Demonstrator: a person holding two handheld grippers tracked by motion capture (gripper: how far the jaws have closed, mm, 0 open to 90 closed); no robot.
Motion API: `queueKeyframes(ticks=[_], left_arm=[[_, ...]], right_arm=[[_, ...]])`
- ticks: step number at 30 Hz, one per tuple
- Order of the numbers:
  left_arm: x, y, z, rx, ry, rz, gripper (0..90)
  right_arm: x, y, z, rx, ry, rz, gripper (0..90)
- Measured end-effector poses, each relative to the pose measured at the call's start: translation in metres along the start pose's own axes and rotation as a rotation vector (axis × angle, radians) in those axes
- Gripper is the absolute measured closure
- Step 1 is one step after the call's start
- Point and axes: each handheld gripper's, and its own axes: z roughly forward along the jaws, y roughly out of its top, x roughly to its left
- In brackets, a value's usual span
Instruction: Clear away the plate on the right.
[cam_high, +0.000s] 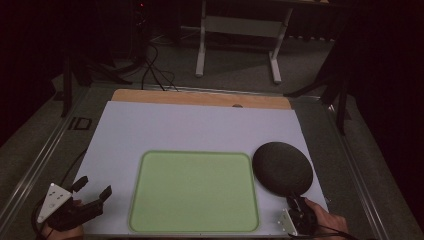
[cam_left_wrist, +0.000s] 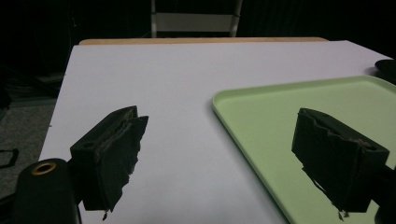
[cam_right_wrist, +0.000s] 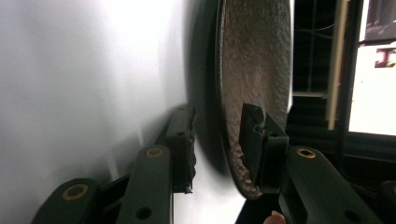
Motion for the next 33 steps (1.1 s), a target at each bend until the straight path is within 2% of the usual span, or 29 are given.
queueKeyframes(ticks=[4,11,13,16,17,18,19,20,23,27,31,33], left_arm=[[0.000,0.000,0.000,0.002,-0.001,0.001,15.5],[0.000,0.000,0.000,-0.002,-0.001,-0.005,15.7],[0.001,0.000,0.000,-0.003,0.001,-0.006,15.7],[0.001,0.000,0.000,-0.003,-0.001,-0.007,15.7],[0.001,0.000,0.000,-0.003,-0.001,-0.008,15.7],[0.001,0.000,0.000,-0.003,-0.002,-0.009,15.7],[0.001,0.000,0.000,-0.003,-0.002,-0.009,15.7],[0.001,0.000,0.000,-0.004,-0.002,-0.008,15.7],[0.001,0.000,0.000,-0.004,-0.001,-0.009,15.7],[0.002,0.000,0.000,-0.005,-0.001,-0.013,15.7],[0.001,0.000,0.000,-0.004,-0.002,-0.016,15.7],[0.002,-0.001,0.000,-0.004,-0.001,-0.017,15.7]], right_arm=[[0.002,0.000,0.006,0.006,-0.034,-0.058,67.5],[0.002,0.002,0.019,0.007,-0.086,-0.091,67.4],[0.003,0.003,0.026,0.001,-0.122,-0.112,68.7],[0.001,0.003,0.028,-0.004,-0.115,-0.128,69.0],[0.001,0.003,0.028,-0.005,-0.114,-0.140,70.4],[0.003,0.004,0.028,0.002,-0.105,-0.159,78.7],[0.004,0.004,0.029,0.008,-0.100,-0.170,82.3],[0.007,0.005,0.029,0.015,-0.112,-0.174,82.9],[0.005,0.007,0.029,0.056,-0.105,-0.142,83.0],[-0.003,0.011,0.026,0.101,-0.095,-0.136,84.5],[-0.012,0.015,0.023,0.109,-0.084,-0.114,84.6],[-0.012,0.017,0.023,0.104,-0.084,-0.107,84.6]])
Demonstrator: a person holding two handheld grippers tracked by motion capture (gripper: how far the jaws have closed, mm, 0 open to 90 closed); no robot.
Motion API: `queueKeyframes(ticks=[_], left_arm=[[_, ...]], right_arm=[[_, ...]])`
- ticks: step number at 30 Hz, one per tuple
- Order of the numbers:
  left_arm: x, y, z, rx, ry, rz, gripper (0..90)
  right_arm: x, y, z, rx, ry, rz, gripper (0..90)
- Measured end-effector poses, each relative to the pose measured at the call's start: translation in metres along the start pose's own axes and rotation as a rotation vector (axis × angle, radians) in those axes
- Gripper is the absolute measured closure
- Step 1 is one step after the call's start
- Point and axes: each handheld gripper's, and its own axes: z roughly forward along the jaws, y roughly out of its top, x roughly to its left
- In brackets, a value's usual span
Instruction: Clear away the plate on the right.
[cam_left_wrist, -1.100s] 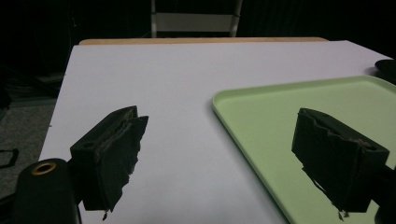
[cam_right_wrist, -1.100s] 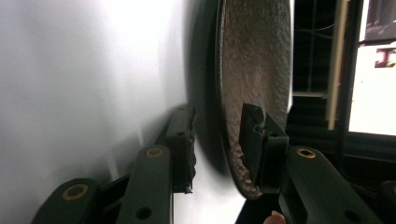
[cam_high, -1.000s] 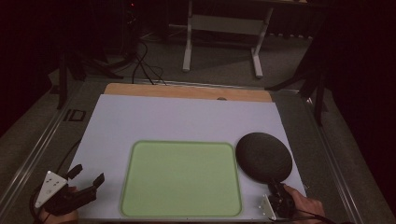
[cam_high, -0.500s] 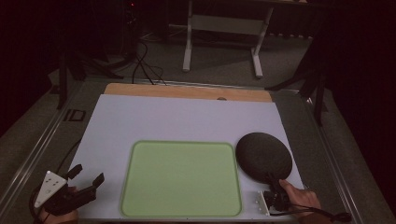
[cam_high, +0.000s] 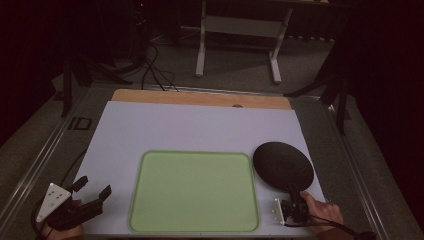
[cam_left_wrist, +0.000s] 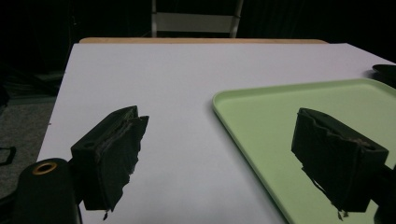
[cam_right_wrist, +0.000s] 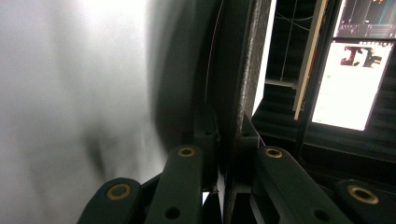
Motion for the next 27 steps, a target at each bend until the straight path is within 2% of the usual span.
queueKeyframes(ticks=[2,5,12,17,27], left_arm=[[0.001,0.000,0.000,0.002,0.000,-0.002,15.7],[0.001,0.000,0.000,0.002,0.001,-0.002,15.7],[0.001,0.000,0.001,0.001,0.001,-0.004,15.7],[0.001,0.000,0.001,0.001,0.001,-0.005,15.7],[0.001,0.000,0.001,0.001,0.002,-0.005,15.7]], right_arm=[[0.000,0.001,0.000,0.002,-0.004,0.005,84.4],[-0.004,0.001,-0.001,-0.001,0.002,0.052,83.8],[-0.016,0.002,-0.006,0.001,0.011,0.125,81.2],[-0.019,0.001,-0.009,0.008,0.011,0.125,81.0],[-0.032,0.002,-0.021,0.003,-0.036,0.151,80.9]])
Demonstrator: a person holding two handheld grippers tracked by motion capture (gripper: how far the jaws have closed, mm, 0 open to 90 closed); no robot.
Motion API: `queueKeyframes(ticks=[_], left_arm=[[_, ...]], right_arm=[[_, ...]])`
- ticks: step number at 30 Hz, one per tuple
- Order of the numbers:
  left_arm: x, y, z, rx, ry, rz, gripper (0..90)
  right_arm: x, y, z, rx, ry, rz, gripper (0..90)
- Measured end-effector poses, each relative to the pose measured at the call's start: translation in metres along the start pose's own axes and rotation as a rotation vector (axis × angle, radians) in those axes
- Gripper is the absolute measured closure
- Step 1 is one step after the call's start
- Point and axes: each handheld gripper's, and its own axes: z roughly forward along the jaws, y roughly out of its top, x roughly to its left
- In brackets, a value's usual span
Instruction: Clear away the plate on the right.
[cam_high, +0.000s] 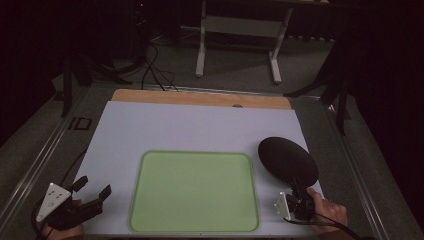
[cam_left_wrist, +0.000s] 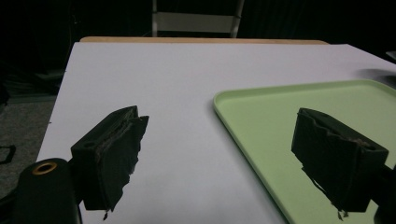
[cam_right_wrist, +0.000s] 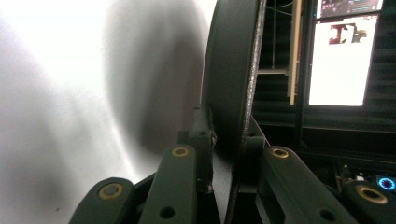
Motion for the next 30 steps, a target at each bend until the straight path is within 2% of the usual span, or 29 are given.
queueKeyframes(ticks=[4,11,19,30], left_arm=[[0.000,0.000,0.000,0.000,-0.001,0.000,15.7],[0.000,0.000,0.000,-0.001,-0.001,-0.001,15.7],[0.000,0.000,0.000,-0.002,-0.002,-0.002,15.7],[0.001,0.000,0.000,-0.001,-0.003,-0.005,15.7]], right_arm=[[-0.006,0.003,-0.004,-0.010,-0.019,0.007,80.8],[-0.015,0.014,-0.007,-0.029,-0.033,-0.009,80.7],[-0.026,0.030,-0.013,-0.073,-0.052,-0.018,80.7],[-0.031,0.055,-0.017,-0.134,-0.063,-0.045,80.7]])
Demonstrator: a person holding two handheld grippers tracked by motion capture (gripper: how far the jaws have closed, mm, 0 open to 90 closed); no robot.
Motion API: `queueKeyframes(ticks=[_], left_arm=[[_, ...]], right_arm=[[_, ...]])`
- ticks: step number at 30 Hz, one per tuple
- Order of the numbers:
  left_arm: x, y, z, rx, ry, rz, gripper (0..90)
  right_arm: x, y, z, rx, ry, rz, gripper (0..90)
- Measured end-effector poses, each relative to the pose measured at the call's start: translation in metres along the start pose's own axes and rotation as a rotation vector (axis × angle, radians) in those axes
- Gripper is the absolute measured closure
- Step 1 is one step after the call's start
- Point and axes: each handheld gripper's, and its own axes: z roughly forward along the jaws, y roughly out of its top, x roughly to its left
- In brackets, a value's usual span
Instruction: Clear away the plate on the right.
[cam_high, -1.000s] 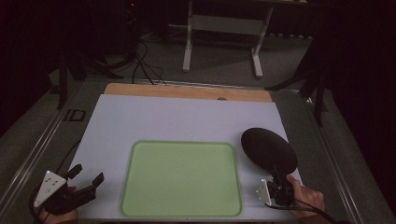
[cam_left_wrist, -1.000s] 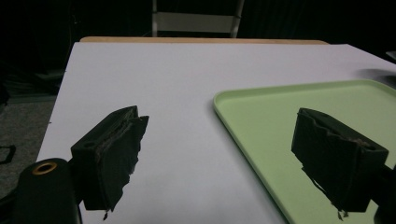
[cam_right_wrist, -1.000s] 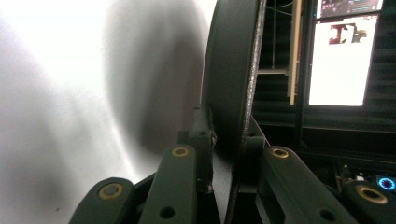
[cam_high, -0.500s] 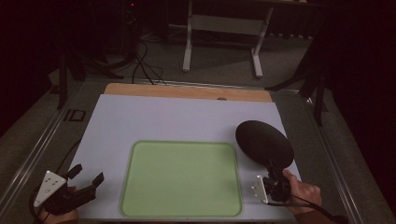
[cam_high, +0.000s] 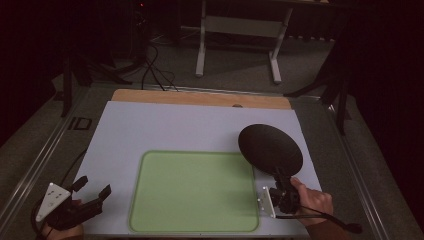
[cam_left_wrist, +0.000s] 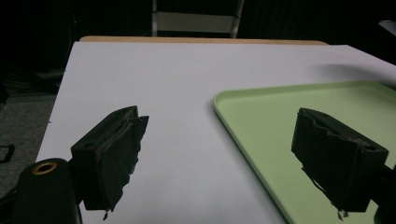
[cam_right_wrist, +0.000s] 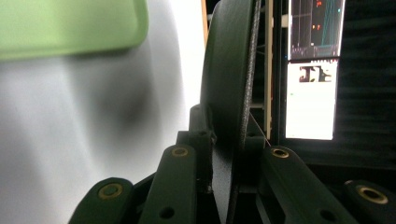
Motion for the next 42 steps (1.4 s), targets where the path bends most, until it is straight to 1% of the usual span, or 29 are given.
queueKeyframes(ticks=[13,22,24,26,35,38,39,42], left_arm=[[0.000,0.000,0.000,0.001,-0.001,-0.003,15.7],[0.001,0.000,0.000,0.001,-0.001,-0.004,15.7],[0.001,0.000,0.000,0.001,-0.001,-0.004,15.7],[0.001,0.000,0.000,0.001,-0.002,-0.004,15.7],[0.001,0.000,0.001,0.001,-0.001,-0.008,15.7],[0.001,0.000,0.000,0.001,0.001,-0.005,15.7],[0.001,0.000,0.000,0.000,0.000,-0.006,15.7],[0.001,0.000,0.000,0.000,-0.001,-0.007,15.7]], right_arm=[[-0.003,0.033,0.000,-0.082,0.002,-0.043,80.7],[-0.004,0.054,-0.001,-0.131,-0.001,-0.048,80.7],[-0.004,0.056,-0.001,-0.136,0.001,-0.049,80.7],[-0.002,0.062,-0.001,-0.152,0.006,-0.054,80.7],[0.006,0.075,-0.003,-0.183,0.030,-0.064,80.7],[0.008,0.080,-0.004,-0.199,0.027,-0.077,80.7],[0.010,0.082,-0.005,-0.201,0.032,-0.070,80.6],[0.013,0.087,-0.007,-0.215,0.038,-0.090,80.6]])
